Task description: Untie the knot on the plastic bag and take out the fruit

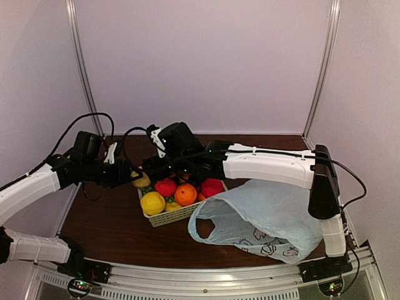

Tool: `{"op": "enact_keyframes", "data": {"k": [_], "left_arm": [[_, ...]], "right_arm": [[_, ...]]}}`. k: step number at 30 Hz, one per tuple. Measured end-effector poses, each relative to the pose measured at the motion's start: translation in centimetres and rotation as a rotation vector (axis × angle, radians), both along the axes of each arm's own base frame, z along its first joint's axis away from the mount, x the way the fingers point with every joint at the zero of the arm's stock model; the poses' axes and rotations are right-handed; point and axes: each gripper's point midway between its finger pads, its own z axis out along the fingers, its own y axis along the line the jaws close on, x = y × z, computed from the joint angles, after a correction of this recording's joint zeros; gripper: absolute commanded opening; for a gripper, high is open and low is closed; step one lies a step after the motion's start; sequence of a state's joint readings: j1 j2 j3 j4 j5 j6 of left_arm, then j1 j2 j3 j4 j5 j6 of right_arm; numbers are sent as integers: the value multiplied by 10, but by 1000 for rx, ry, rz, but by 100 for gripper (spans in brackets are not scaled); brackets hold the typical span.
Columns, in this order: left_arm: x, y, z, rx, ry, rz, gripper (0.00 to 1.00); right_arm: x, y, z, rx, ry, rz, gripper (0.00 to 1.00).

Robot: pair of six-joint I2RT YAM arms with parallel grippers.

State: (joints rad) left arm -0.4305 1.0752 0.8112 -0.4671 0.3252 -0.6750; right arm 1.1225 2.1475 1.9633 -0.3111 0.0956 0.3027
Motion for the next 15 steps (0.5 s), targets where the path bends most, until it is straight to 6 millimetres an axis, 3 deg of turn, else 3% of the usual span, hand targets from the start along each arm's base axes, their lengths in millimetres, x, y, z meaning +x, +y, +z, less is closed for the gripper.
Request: {"op": "enact_keyframes", "data": {"k": [15], "left_arm": [[-3,1,-8,3,18,-2,61]], "right_arm": [[0,1,3,3,-2,2,85]]}}
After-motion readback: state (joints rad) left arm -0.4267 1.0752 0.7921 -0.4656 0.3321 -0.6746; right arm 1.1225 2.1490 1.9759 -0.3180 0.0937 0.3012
